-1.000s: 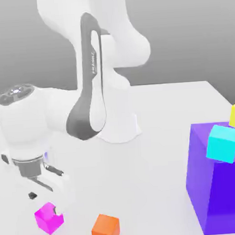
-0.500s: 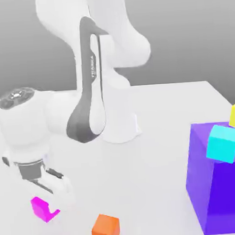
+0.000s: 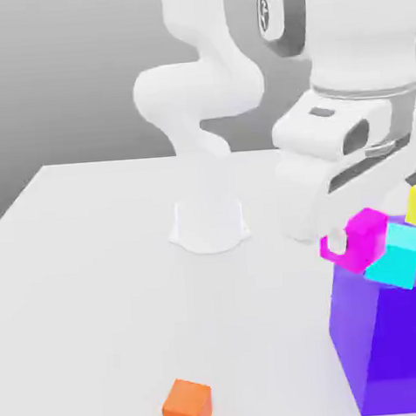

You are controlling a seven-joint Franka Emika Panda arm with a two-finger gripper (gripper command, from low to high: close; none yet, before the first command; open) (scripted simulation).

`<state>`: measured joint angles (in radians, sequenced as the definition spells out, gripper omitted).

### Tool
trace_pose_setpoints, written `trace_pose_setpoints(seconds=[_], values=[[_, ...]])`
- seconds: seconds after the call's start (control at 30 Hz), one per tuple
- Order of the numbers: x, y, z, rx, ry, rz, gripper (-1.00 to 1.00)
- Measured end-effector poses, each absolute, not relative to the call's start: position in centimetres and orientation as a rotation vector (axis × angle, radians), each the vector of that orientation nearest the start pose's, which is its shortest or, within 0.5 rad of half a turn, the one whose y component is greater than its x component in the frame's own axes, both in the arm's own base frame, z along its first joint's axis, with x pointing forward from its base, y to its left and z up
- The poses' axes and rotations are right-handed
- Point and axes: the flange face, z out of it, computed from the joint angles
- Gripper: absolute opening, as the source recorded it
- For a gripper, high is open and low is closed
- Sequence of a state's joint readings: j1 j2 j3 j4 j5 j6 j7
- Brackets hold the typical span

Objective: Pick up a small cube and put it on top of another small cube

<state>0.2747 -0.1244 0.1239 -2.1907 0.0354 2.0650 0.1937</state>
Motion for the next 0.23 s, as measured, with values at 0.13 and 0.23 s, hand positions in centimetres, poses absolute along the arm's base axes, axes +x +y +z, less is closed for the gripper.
trace_pose_setpoints(seconds=[0.13, 0.23], values=[[46.0, 21.0, 40.1, -3.112, -0.393, 0.005, 1.00], [46.0, 21.0, 40.1, -3.112, -0.393, 0.005, 1.00]])
